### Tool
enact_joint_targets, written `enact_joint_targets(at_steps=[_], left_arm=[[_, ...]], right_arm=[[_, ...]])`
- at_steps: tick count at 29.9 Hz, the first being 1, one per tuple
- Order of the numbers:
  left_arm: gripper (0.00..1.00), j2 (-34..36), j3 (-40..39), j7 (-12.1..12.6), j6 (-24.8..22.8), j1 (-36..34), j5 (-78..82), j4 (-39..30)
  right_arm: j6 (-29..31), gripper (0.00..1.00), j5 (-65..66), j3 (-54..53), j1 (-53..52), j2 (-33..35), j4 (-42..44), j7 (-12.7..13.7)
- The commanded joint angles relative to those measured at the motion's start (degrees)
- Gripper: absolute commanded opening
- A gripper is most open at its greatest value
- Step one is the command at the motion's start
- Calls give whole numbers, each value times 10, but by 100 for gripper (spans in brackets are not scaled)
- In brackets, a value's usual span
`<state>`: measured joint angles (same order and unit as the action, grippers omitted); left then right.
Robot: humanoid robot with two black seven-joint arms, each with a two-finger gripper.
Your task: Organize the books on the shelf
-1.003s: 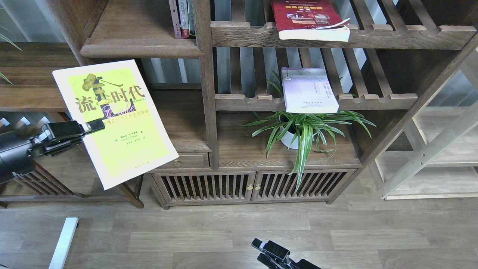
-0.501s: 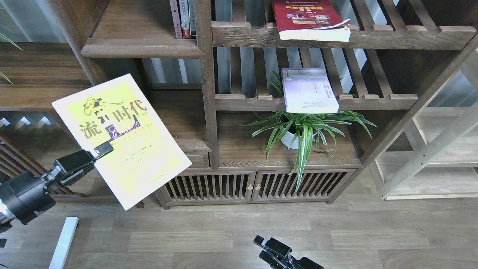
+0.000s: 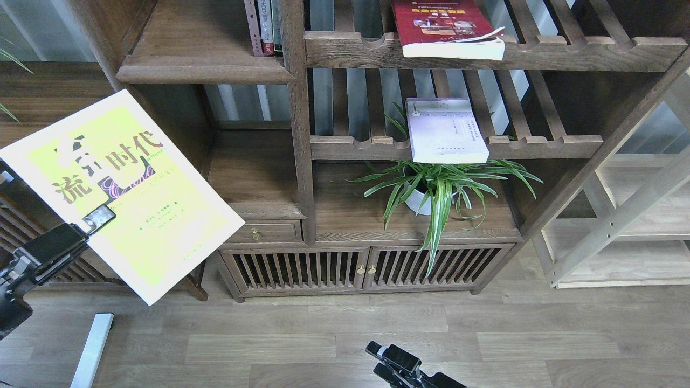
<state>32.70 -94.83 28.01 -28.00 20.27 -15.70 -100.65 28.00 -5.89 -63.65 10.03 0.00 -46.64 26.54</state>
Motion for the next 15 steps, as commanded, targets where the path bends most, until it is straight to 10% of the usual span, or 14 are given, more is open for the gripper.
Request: enact_joint_targets(at_steps=[1, 15], left_arm=[[0, -39, -16, 0, 0, 1, 28, 0], [0, -161, -91, 0, 0, -7, 141, 2]], right_arm=[[0, 81, 0, -1, 4, 0, -1, 0], [0, 81, 0, 5, 11, 0, -1, 1]])
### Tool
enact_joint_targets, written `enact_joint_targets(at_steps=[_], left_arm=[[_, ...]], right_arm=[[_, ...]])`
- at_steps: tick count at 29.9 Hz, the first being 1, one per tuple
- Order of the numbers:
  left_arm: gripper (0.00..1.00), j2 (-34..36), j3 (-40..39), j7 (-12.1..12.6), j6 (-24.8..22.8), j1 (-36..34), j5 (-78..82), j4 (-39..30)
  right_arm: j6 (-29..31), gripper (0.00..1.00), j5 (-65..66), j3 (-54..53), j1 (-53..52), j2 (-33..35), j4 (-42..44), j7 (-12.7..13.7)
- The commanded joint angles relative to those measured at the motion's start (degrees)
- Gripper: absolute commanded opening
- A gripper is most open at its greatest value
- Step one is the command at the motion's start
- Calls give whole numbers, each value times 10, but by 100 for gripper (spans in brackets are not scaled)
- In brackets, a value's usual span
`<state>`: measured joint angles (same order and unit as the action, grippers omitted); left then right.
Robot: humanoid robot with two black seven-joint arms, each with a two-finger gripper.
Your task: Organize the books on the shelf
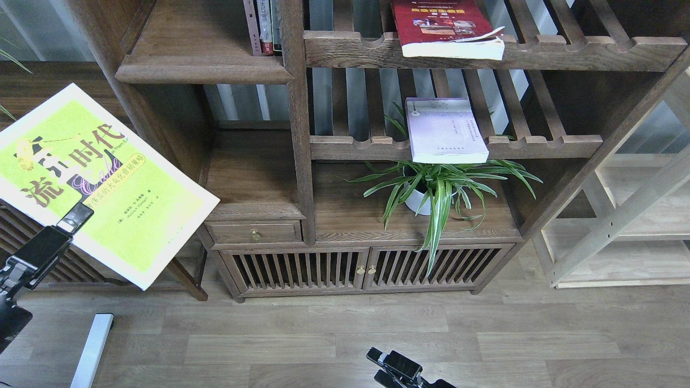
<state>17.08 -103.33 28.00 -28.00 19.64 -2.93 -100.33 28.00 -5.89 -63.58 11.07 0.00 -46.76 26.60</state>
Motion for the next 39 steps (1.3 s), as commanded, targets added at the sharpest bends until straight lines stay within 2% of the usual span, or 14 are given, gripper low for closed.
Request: enact_joint_targets(at_steps=[1, 13, 20, 23, 28, 39], left_arm=[[0, -5, -10, 0, 0, 0, 20, -2], [0, -12, -44, 0, 0, -19, 53, -14], [0, -130, -66, 0, 0, -54, 65, -14], [0, -156, -65, 0, 0, -80, 102, -14], [0, -159, -49, 0, 0, -120, 165, -14], [0, -157, -35, 0, 0, -170, 193, -15]], right_arm=[[0, 81, 0, 4, 0, 0, 0, 0], [0, 81, 0, 5, 0, 0, 0, 1], [0, 81, 0, 5, -3, 0, 1, 1], [0, 81, 0, 5, -5, 0, 1, 1], [0, 81, -1, 4, -5, 0, 1, 1], [0, 81, -4, -1, -5, 0, 1, 1]])
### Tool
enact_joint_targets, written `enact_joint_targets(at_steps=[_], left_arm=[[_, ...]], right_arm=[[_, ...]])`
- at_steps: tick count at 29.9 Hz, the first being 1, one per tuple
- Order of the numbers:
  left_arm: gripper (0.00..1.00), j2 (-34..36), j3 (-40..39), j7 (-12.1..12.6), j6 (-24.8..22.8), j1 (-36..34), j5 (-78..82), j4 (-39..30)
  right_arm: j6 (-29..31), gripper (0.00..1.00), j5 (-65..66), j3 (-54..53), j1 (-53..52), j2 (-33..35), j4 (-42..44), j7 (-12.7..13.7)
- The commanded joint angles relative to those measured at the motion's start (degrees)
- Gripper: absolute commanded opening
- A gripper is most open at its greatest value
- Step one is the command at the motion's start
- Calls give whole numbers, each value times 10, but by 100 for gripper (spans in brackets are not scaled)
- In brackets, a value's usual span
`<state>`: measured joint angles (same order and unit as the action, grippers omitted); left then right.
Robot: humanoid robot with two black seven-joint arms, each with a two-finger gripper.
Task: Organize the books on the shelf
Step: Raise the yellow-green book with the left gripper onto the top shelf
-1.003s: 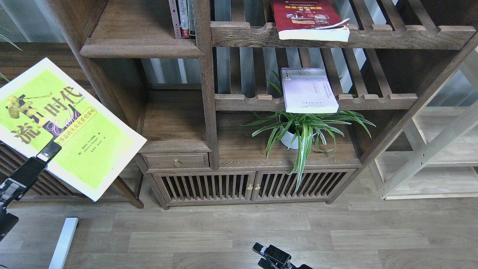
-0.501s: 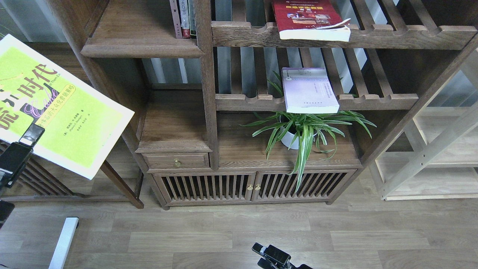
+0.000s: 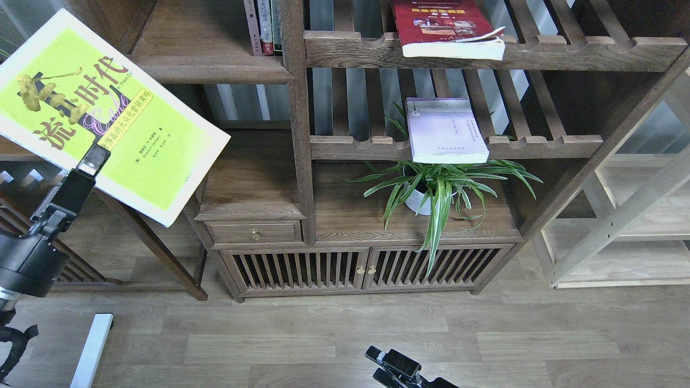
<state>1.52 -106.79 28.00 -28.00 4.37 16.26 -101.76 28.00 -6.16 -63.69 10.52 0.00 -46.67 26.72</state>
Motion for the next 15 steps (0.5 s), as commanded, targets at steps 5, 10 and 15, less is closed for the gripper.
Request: enact_joint_targets(at_steps=[5, 10, 15], left_arm=[[2, -13, 10, 0, 0, -61, -2, 1], [3, -15, 17, 0, 0, -86, -1, 1], [3, -9, 18, 0, 0, -94, -1, 2]], right_arm=[[0, 81, -3, 0, -1, 0, 0, 0], [0, 81, -5, -2, -1, 0, 0, 0], [0, 81, -8, -2, -1, 0, 0, 0]])
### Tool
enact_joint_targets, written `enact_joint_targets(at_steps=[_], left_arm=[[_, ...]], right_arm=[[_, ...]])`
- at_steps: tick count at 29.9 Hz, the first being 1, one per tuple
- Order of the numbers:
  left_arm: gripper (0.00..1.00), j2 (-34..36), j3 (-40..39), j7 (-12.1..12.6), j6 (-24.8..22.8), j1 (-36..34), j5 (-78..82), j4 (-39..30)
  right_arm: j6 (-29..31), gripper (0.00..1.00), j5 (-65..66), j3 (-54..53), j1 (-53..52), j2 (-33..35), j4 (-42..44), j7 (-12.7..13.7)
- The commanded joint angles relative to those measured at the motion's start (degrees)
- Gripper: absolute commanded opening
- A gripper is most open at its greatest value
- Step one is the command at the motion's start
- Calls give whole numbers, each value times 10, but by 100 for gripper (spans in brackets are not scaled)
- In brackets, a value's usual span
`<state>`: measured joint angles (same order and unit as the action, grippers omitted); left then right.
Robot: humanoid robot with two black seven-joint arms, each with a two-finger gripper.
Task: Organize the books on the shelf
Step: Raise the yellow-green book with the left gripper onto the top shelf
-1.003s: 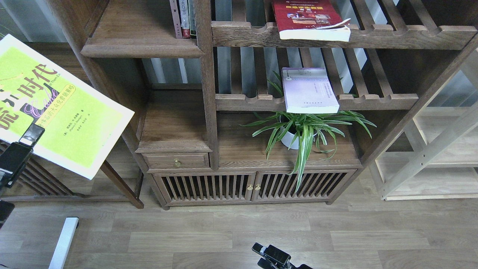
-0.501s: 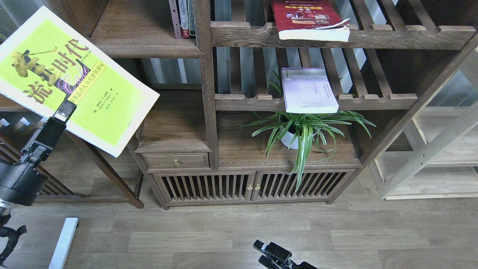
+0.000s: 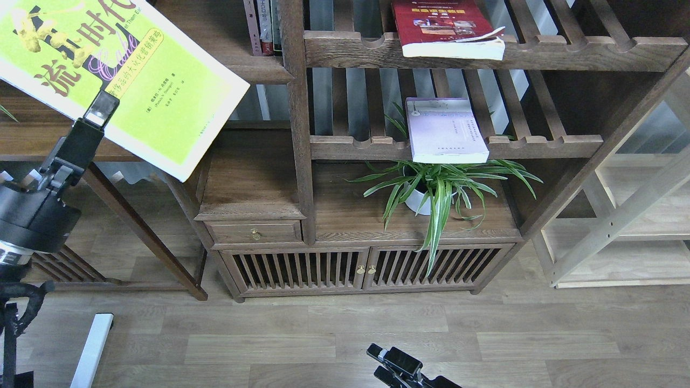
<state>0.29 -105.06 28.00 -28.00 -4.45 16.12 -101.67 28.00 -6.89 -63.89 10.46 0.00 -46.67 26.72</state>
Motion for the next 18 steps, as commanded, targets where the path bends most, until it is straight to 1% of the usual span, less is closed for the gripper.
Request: enact_joint_targets(at_steps=[1, 5, 11, 18], left_arm=[[3, 4, 1, 0, 0, -6, 1, 1], [3, 22, -5, 0, 0, -12, 2, 2], [3, 83, -19, 0, 0, -21, 1, 3], [3, 152, -22, 0, 0, -55, 0, 6]], right_arm=[[0, 81, -1, 0, 0, 0, 0, 0], [0, 81, -2, 0, 1, 0, -1, 0], [0, 81, -4, 3, 1, 0, -2, 0], [0, 81, -4, 5, 2, 0, -5, 1]])
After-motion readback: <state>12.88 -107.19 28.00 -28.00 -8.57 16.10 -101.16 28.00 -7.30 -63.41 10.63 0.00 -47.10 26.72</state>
